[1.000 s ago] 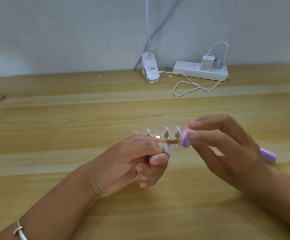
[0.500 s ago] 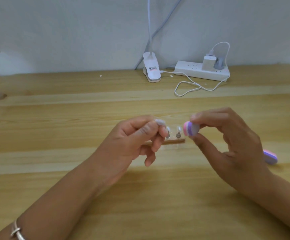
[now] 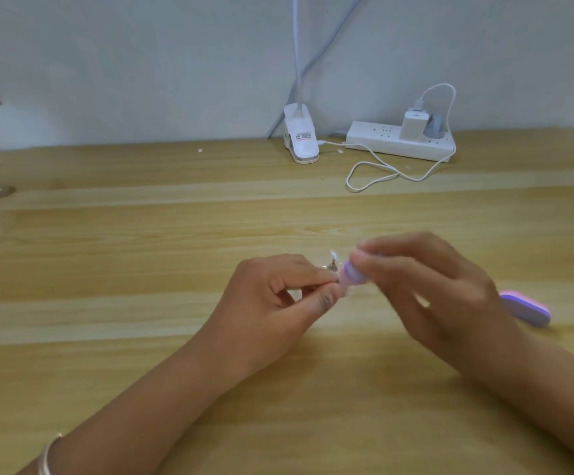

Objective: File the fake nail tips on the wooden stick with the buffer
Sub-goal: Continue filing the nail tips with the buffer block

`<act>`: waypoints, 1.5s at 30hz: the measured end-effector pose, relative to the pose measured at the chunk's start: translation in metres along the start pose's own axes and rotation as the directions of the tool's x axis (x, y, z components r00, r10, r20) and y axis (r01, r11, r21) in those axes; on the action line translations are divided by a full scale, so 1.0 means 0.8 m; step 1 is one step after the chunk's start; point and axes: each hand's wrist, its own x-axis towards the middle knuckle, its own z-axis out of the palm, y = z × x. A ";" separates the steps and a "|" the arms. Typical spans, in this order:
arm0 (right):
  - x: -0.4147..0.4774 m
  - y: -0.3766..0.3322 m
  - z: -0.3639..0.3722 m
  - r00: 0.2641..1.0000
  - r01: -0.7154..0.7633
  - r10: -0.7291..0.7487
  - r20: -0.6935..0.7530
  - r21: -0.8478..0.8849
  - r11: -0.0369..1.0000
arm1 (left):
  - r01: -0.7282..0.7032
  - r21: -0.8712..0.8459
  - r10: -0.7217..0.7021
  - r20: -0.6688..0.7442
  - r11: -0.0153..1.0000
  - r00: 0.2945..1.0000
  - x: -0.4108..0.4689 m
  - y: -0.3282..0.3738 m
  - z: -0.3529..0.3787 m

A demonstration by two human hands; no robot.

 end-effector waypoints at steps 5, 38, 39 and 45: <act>-0.005 -0.014 0.001 0.996 0.087 -0.087 -0.007 0.072 0.994 | 0.001 -0.025 0.000 0.020 1.000 1.000 0.000 0.001 -0.001; -0.002 -0.004 -0.001 0.999 -0.007 0.011 -0.052 0.076 0.997 | 0.065 -0.163 -0.069 -0.019 0.985 0.997 0.000 -0.002 0.001; -0.005 -0.010 0.002 0.999 0.030 -0.027 -0.031 0.097 0.995 | 0.064 -0.182 -0.066 -0.008 0.981 0.998 0.000 -0.001 0.002; 0.003 -0.002 -0.005 0.998 -0.025 0.031 -0.059 0.104 0.994 | 0.162 -0.347 -0.162 0.028 0.924 0.986 0.000 -0.002 -0.002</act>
